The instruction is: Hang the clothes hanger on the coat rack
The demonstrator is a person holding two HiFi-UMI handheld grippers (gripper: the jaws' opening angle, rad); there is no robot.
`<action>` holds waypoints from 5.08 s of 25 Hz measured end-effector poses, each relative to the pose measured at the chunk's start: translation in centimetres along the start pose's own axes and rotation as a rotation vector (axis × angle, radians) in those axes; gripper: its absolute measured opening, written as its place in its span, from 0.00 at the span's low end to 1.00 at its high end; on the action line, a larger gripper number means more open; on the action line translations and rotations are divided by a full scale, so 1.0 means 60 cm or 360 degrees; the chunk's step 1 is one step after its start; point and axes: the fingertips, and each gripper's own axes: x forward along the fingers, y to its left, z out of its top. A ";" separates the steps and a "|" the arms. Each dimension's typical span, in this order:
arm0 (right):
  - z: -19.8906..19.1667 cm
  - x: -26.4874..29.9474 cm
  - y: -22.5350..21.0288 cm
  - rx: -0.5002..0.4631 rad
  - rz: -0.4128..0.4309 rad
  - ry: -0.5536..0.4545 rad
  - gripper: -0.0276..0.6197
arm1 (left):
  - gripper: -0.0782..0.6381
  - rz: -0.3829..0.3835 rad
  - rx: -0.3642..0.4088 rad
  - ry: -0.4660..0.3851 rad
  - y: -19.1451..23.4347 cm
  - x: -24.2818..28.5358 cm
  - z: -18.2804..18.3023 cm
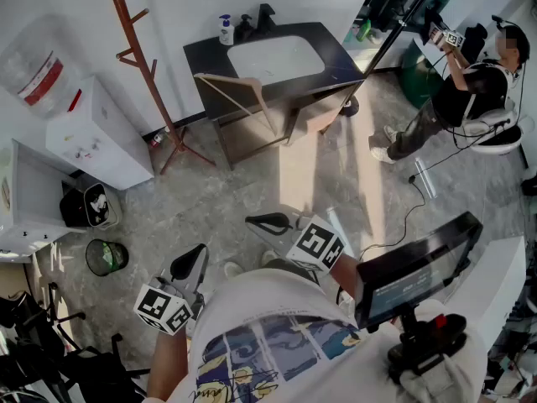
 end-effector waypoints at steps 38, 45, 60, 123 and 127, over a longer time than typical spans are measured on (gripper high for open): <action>-0.236 0.085 -0.662 0.1129 -0.0153 0.0122 0.42 | 0.17 0.0121 0.0093 0.0063 0.156 0.350 0.182; -0.293 0.165 -0.714 0.1539 0.0142 0.0048 0.51 | 0.17 0.0177 0.0086 0.0086 0.171 0.407 0.207; -0.270 0.181 -0.711 0.1868 0.0354 -0.0258 0.12 | 0.16 0.0233 0.0101 0.0078 0.221 0.357 0.229; 0.690 0.236 -0.524 0.0273 0.1309 -0.0421 0.12 | 0.15 0.0454 0.0047 -0.0377 0.329 0.141 0.254; 0.688 0.267 -0.557 0.0328 0.1293 -0.0408 0.12 | 0.15 0.0454 0.0100 -0.0354 0.327 0.145 0.268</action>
